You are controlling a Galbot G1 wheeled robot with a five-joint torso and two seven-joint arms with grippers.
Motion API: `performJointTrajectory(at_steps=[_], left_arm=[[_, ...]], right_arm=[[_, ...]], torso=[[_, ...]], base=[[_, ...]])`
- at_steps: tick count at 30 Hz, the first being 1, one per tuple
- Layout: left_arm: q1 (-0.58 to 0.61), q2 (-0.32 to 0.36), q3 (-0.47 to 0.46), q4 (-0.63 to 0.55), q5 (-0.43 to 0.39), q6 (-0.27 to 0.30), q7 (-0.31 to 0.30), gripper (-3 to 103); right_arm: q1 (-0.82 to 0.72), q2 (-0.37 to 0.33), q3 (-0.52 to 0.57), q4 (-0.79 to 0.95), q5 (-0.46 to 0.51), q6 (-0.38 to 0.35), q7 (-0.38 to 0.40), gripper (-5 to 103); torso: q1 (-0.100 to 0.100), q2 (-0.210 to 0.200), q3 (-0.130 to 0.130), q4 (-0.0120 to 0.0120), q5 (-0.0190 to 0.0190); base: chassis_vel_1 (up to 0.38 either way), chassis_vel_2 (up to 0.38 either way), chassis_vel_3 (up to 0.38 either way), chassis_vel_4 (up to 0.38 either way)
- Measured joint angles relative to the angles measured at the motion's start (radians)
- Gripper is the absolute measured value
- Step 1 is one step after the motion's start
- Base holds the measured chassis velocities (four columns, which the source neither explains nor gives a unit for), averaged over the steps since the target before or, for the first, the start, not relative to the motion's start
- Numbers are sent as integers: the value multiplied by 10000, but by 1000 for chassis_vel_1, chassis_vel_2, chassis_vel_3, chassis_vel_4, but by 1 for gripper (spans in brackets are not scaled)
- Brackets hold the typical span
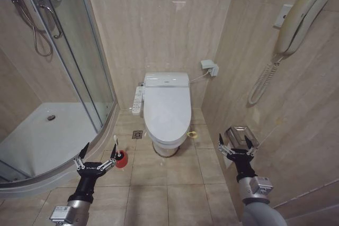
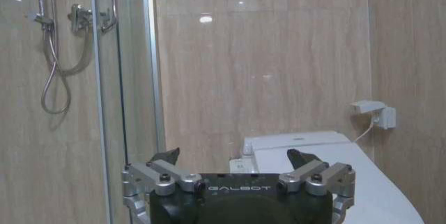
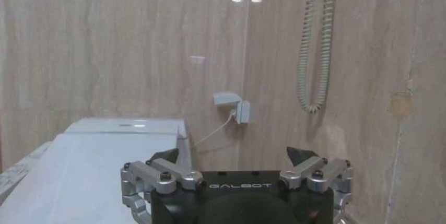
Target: Open the toilet lid, clean the toilet bowl with a toilet brush, close the toilet lid, and flush.
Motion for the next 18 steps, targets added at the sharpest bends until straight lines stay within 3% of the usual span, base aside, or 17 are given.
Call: performJointTrajectory(at_steps=[18], left_arm=[[0, 0, 0, 0, 0, 0, 0, 100]], right_arm=[[0, 0, 0, 0, 0, 0, 0, 100]], torso=[[-1, 0, 0, 0, 0]], base=[[0, 0, 0, 0]])
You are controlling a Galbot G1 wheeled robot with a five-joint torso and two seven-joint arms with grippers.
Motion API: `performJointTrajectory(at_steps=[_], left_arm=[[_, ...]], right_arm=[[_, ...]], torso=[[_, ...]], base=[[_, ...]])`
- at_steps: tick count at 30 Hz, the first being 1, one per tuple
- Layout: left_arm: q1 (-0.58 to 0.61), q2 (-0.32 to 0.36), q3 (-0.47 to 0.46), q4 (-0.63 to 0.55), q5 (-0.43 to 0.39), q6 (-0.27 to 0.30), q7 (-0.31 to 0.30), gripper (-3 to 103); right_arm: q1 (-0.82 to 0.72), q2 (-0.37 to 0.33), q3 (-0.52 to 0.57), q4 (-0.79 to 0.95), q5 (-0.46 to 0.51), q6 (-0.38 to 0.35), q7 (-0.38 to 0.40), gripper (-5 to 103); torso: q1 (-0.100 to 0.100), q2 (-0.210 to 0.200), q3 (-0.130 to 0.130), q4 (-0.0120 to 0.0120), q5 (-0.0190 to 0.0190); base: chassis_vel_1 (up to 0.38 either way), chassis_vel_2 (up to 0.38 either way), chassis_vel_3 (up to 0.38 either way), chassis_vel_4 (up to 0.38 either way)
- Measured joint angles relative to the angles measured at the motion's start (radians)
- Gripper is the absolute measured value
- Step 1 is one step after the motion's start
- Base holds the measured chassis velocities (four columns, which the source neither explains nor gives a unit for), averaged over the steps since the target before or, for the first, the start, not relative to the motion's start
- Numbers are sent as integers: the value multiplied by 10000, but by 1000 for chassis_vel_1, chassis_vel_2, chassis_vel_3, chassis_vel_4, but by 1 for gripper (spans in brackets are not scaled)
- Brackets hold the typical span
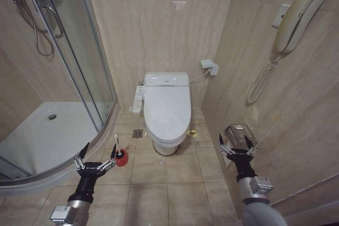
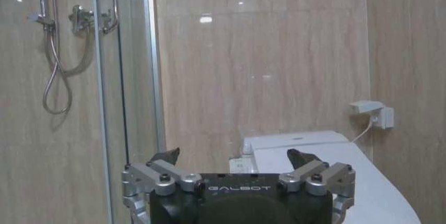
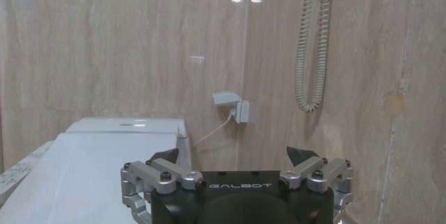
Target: Open the toilet lid, clean the toilet bowl with a toilet brush, close the toilet lid, and flush.
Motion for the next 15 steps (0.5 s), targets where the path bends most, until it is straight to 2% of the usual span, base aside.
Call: performJointTrajectory(at_steps=[15], left_arm=[[0, 0, 0, 0, 0, 0, 0, 100]], right_arm=[[0, 0, 0, -1, 0, 0, 0, 100]], torso=[[0, 0, 0, 0, 0]], base=[[0, 0, 0, 0]])
